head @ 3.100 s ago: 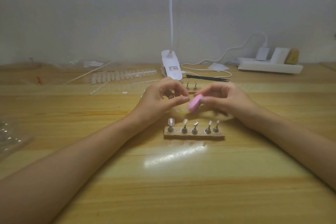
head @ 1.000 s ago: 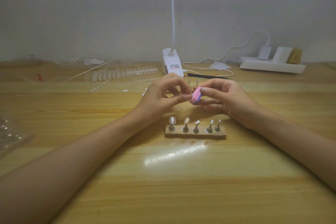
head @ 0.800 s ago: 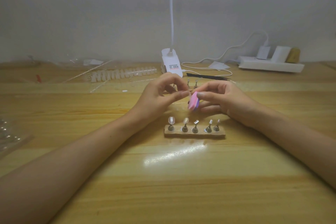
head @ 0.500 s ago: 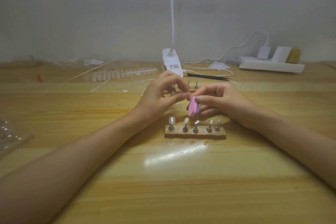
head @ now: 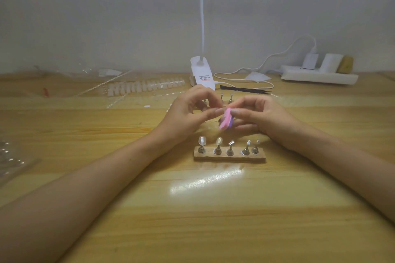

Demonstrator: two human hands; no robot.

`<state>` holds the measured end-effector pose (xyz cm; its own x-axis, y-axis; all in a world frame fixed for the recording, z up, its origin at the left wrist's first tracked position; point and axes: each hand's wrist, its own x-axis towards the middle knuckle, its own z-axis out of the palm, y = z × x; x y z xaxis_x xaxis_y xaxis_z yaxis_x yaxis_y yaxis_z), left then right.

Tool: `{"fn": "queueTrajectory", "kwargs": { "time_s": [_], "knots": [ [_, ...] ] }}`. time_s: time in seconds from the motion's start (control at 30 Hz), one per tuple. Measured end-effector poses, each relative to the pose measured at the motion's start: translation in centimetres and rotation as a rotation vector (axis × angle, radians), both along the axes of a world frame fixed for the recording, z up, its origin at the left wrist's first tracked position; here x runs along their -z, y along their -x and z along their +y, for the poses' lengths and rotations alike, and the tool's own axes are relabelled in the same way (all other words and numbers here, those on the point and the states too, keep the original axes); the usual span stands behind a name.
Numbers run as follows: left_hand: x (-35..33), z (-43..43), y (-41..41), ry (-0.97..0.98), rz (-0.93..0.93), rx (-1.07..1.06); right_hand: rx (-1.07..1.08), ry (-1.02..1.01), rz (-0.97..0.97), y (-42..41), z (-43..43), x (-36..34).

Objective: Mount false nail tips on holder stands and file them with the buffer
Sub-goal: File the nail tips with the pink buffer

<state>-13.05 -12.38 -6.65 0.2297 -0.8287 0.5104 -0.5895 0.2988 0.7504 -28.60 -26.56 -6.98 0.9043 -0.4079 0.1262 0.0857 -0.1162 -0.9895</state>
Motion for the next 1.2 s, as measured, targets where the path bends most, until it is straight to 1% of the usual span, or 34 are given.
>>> {"fn": "queueTrajectory", "kwargs": {
  "time_s": [0.07,0.1,0.2,0.3,0.33,0.4,0.43,0.53,0.57,0.67,0.77,0.8,0.87,0.9,1.0,1.1,1.13,1.2],
  "knots": [
    [0.03,-0.02,-0.01,-0.003,0.002,0.003,0.074,-0.057,-0.051,-0.01,-0.26,0.08],
    [0.07,-0.04,-0.02,-0.001,0.005,0.002,0.064,-0.062,-0.047,0.0,-0.3,0.12],
    [0.11,-0.08,-0.06,0.004,-0.003,-0.003,-0.034,0.025,0.007,0.07,-0.11,0.14],
    [0.11,-0.11,-0.05,0.004,-0.013,0.01,0.076,-0.073,-0.074,0.09,-0.56,0.16],
    [0.1,-0.09,-0.05,0.007,-0.009,0.009,0.067,-0.069,-0.061,0.1,-0.63,0.17],
    [0.04,-0.02,-0.07,0.012,-0.002,-0.003,-0.027,0.019,0.02,0.11,-0.38,0.17],
    [0.04,-0.01,-0.07,0.011,-0.001,-0.005,-0.042,0.04,0.027,0.07,-0.26,0.25],
    [0.04,-0.04,0.02,-0.003,0.006,0.007,0.051,-0.075,-0.063,0.0,-0.56,0.22],
    [0.06,-0.02,0.03,-0.006,0.006,0.011,0.051,-0.088,-0.066,0.01,-0.69,0.21],
    [0.07,0.11,0.08,-0.024,-0.004,0.031,0.004,-0.053,-0.026,0.04,-0.74,0.07],
    [0.09,0.05,-0.06,-0.001,0.051,0.013,0.009,-0.047,-0.033,0.07,-0.6,0.06],
    [0.09,0.01,-0.12,0.007,0.057,0.003,-0.012,-0.006,-0.011,0.07,-0.5,0.15],
    [0.09,-0.03,-0.12,0.008,0.014,-0.001,-0.056,0.071,0.027,0.12,-0.24,0.22],
    [0.1,-0.07,-0.09,0.004,-0.007,0.003,-0.05,0.067,0.019,0.11,-0.24,0.24],
    [0.1,-0.06,-0.03,0.006,-0.001,0.009,0.04,-0.064,-0.05,0.06,-0.57,0.12],
    [0.11,-0.03,-0.15,0.018,-0.001,-0.007,-0.046,0.073,0.038,0.04,-0.27,0.24],
    [0.12,-0.04,-0.18,0.014,-0.007,-0.009,-0.059,0.08,0.036,0.02,-0.22,0.32],
    [0.1,-0.04,-0.13,0.004,-0.006,-0.001,0.019,-0.026,-0.031,0.0,-0.31,0.21]
  ]
}}
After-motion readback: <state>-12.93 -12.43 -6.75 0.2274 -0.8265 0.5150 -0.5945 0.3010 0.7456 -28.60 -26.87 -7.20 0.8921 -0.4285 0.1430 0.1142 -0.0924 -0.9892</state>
